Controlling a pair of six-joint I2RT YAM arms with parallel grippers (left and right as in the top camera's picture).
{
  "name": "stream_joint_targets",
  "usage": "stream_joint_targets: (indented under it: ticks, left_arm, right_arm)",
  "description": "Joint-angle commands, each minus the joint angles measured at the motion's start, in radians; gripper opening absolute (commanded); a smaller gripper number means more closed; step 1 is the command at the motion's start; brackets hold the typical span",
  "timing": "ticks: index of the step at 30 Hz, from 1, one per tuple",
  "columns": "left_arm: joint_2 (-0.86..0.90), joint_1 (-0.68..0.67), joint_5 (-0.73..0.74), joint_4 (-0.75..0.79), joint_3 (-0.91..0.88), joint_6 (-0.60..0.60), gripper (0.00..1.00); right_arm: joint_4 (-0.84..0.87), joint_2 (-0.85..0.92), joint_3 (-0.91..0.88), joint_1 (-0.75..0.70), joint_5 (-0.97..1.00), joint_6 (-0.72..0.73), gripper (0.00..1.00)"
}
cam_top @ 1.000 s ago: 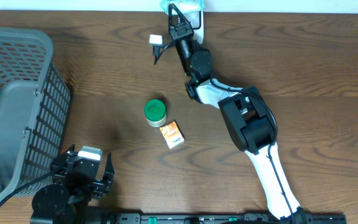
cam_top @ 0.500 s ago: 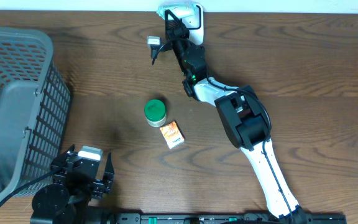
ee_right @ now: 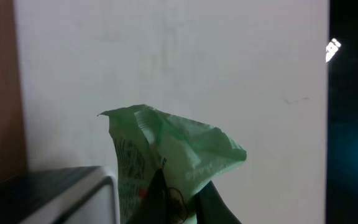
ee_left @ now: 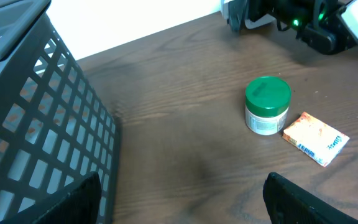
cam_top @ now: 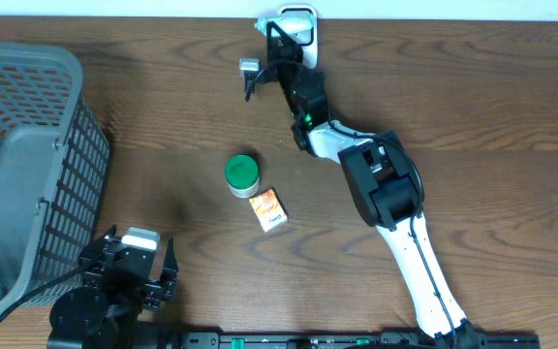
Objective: Scan the item barcode
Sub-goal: 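Hold the wipes packet in front of the scanner window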
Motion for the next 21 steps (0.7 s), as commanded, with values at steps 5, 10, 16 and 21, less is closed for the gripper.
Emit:
stream_joint_targets:
  ticks: [5, 10, 16, 21]
  left_arm:
    - [-0.002, 0.004, -0.008, 0.002, 0.002, 0.005, 0.84]
    - [-0.002, 0.004, -0.008, 0.002, 0.002, 0.005, 0.84]
    - [-0.002, 0.004, -0.008, 0.002, 0.002, 0.005, 0.84]
    - [-0.002, 0.004, -0.008, 0.002, 0.002, 0.005, 0.84]
  right_arm:
    - [0.035, 0.101, 0.019, -0.011, -0.021, 0.013, 0.01]
    - [-0.005, 0.102, 0.019, -0.01, -0.018, 0.013, 0.02]
    - [-0.114, 0.102, 0.019, 0.001, 0.026, 0.013, 0.02]
    - [-0.116, 0.102, 0.019, 0.013, 0.057, 0.013, 0.01]
